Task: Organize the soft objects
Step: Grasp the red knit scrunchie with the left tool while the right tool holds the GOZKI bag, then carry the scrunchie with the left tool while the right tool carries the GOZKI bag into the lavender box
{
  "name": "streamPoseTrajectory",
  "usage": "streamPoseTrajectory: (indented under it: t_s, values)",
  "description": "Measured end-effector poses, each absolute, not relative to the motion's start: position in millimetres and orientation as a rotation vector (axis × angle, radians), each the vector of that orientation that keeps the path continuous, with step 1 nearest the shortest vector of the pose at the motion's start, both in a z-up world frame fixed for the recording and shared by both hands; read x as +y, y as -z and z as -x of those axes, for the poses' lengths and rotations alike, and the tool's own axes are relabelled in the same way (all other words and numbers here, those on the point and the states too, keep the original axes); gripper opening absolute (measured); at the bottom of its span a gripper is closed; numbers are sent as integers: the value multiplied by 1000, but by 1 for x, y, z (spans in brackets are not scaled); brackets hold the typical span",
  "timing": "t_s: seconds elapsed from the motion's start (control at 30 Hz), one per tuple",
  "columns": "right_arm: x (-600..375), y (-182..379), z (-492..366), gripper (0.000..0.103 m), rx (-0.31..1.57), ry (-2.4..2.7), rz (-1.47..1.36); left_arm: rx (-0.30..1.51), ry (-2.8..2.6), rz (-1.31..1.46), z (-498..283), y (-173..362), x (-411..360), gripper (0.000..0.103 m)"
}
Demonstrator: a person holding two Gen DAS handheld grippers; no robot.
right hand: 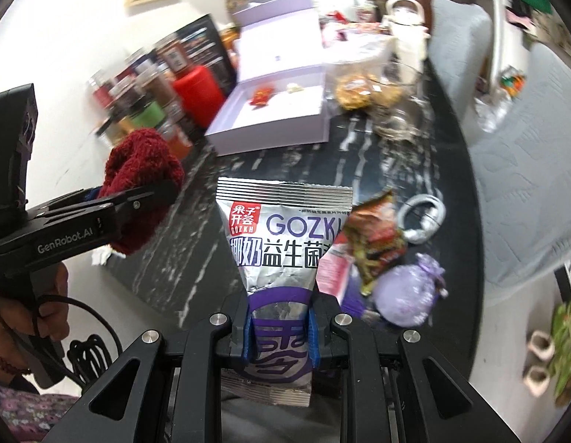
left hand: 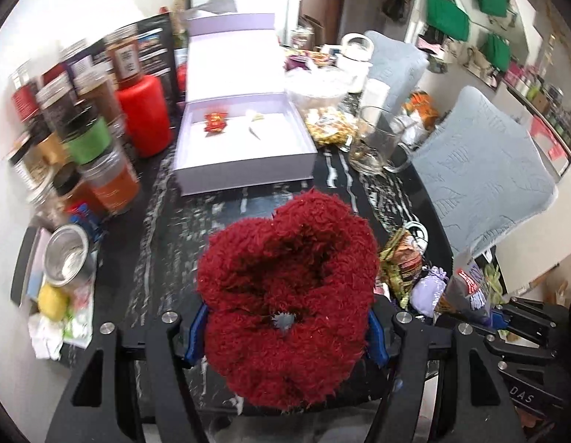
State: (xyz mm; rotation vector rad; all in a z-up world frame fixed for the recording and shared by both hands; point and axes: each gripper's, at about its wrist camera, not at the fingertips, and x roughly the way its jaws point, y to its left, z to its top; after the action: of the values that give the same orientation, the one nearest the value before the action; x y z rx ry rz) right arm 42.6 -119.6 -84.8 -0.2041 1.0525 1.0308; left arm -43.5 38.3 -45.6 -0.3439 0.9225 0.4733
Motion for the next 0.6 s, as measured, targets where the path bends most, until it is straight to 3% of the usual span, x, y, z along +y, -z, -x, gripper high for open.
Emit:
streamPoseTrajectory:
  t_s: [0.6]
  values:
    - [-32,66,-19,22,1041,-1115,266,900,-484,369,69,25,107,66]
